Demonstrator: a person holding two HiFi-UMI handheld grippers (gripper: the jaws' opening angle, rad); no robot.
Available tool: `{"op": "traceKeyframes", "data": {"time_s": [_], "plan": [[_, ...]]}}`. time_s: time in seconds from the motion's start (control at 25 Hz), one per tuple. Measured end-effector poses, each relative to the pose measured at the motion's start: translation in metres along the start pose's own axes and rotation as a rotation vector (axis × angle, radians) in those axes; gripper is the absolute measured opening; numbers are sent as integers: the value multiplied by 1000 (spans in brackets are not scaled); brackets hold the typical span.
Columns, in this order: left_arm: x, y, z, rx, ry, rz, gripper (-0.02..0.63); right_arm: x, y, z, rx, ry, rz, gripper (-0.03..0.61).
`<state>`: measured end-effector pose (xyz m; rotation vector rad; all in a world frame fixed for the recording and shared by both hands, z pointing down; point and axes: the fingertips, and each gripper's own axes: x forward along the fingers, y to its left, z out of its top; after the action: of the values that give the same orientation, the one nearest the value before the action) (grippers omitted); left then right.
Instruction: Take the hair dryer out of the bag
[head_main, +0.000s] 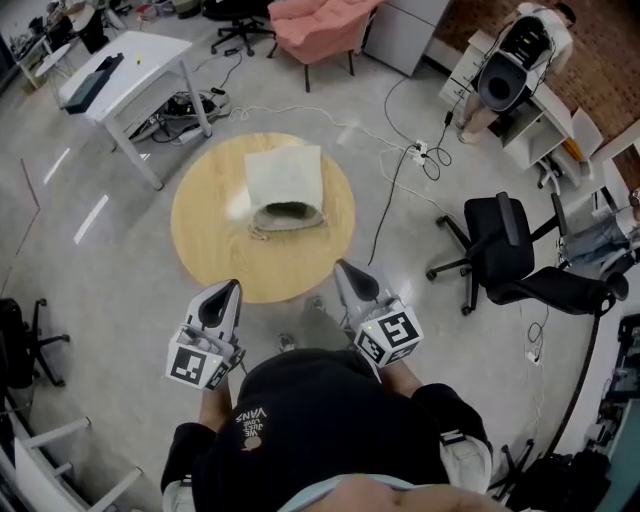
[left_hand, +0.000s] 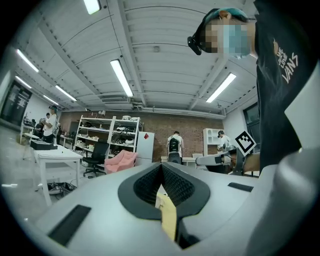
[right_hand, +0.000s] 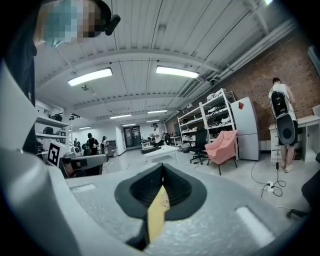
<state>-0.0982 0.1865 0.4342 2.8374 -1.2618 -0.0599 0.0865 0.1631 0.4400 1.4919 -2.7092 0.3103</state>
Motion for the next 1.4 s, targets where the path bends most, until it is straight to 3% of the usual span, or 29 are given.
{"op": "traceKeyframes", "data": {"time_s": [0.32,0.72,1.24,1.4], "plan": [[25,22,-8,3,42,4,7,32,-16,0,18,19,27,-2],[88,44,-13,-3,59,7,6,71,-68,10,25,33,39,-2],[160,80,-21,-17,69,64,8,133,-127,22,18,58,106,-2],[176,90,-31,-20,122,102,8,154,-141,25,12,71,148,-2]]}}
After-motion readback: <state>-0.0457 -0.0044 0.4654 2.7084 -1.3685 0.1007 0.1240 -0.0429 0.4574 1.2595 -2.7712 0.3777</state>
